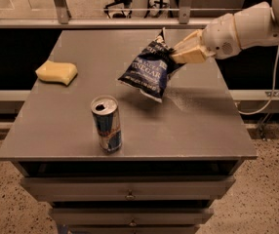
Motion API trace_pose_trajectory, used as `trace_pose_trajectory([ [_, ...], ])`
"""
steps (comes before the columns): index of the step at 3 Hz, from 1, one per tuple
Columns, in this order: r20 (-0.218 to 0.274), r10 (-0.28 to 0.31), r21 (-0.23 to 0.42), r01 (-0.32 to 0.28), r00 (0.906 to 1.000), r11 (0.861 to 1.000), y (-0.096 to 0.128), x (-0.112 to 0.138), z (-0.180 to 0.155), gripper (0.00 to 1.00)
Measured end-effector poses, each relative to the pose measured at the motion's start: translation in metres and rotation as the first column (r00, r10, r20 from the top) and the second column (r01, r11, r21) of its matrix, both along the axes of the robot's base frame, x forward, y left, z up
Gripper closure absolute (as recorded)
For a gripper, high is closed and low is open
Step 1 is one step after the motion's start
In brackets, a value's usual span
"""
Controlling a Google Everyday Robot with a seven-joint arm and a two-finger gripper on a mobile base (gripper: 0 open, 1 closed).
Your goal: Move blue chip bag near redbull can
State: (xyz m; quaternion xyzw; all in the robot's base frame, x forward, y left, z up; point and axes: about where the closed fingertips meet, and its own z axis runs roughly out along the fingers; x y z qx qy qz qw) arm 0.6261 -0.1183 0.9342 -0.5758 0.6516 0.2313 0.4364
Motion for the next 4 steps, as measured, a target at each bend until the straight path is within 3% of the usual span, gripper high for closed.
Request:
trace_pose_trajectory([
  [2, -0.036, 0.118, 0.056, -0.116, 0.9923, 0.992, 0.016, -0.055, -0.01, 1.0],
  [3, -0.063, 0.138, 0.06, -0.134, 0.9884, 0.989, 0.027, -0.069, -0.017, 0.9],
  [4, -0.094, 0.133, 0.045, -0.129, 0.9867, 0.991, 0.034, -0.076, -0.025, 0.67],
])
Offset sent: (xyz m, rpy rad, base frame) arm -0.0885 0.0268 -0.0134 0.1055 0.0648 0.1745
